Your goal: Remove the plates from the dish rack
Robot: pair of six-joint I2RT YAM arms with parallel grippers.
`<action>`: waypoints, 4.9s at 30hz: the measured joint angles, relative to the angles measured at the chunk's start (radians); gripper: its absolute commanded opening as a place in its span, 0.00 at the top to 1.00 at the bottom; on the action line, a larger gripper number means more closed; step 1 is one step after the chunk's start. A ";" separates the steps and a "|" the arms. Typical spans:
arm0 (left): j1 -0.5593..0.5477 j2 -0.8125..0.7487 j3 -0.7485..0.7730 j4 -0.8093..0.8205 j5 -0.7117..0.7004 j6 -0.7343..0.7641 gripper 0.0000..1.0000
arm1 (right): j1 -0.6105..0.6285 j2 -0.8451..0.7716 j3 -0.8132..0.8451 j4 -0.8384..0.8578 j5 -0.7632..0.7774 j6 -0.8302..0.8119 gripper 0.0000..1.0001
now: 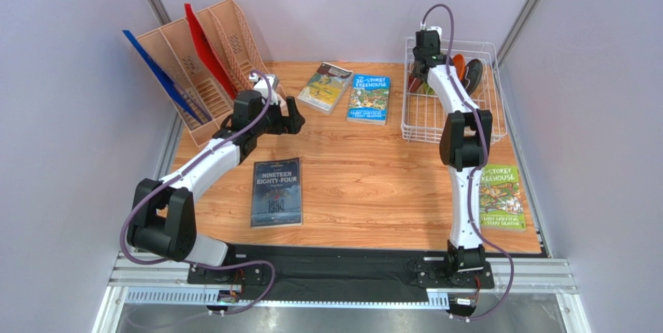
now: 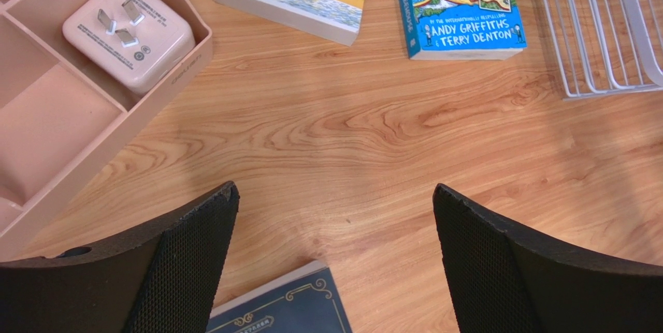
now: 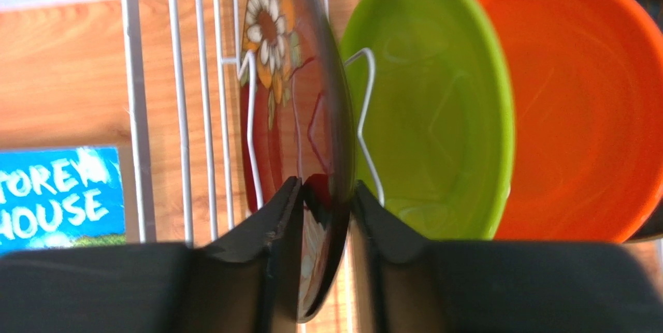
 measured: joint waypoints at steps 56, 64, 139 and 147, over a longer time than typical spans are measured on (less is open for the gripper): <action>-0.134 0.386 -0.036 0.797 0.544 -0.662 0.21 | 0.154 -1.168 -1.342 0.449 -0.774 0.545 1.00; -0.171 0.452 0.003 0.973 0.562 -0.786 0.88 | 0.152 -1.103 -1.357 0.579 -0.872 0.623 1.00; -0.185 0.348 -0.084 0.219 0.125 -0.233 0.26 | -0.084 -0.038 0.007 0.002 0.020 0.058 0.88; -0.186 0.275 -0.093 0.140 -0.001 -0.182 0.00 | -0.069 -0.027 0.008 0.004 0.097 -0.017 1.00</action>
